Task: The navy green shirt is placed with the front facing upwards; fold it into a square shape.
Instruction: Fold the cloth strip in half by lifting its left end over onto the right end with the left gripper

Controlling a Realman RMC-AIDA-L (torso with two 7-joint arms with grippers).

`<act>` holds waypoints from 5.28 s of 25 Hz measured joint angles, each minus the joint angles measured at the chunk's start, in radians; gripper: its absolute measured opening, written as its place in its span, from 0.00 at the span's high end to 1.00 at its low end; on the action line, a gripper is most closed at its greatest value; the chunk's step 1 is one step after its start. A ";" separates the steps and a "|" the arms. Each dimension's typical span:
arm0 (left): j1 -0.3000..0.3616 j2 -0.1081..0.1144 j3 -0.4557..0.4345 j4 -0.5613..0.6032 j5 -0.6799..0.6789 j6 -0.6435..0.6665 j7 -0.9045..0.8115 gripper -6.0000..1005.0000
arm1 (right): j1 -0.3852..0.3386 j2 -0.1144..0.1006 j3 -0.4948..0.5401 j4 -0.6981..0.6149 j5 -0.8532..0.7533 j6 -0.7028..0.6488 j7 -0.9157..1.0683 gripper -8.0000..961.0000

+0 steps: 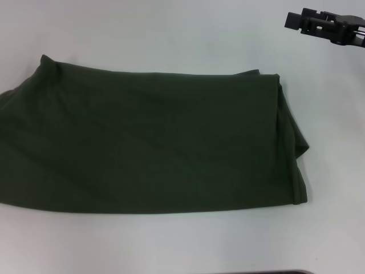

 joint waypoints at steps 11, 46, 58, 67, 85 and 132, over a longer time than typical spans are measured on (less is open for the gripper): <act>-0.022 -0.012 -0.061 0.036 -0.106 0.166 0.009 0.97 | -0.002 0.001 -0.001 0.000 0.001 0.002 -0.008 0.06; -0.069 -0.085 -0.048 0.118 -0.227 0.282 0.005 0.97 | -0.004 -0.001 0.000 0.000 0.003 0.002 -0.002 0.06; -0.107 -0.148 -0.044 0.137 -0.289 0.313 0.009 0.97 | 0.001 -0.004 -0.001 0.000 0.001 0.000 0.000 0.06; -0.152 -0.226 -0.017 0.127 -0.344 0.292 0.030 0.97 | -0.002 -0.009 0.010 -0.001 0.014 -0.002 0.003 0.06; -0.170 -0.287 0.064 -0.043 -0.361 0.181 0.095 0.96 | -0.035 -0.085 0.024 -0.024 0.163 -0.028 0.093 0.06; -0.384 -0.301 0.122 -0.613 -0.400 -0.089 0.340 0.89 | -0.072 -0.121 0.015 -0.052 0.170 -0.100 0.135 0.06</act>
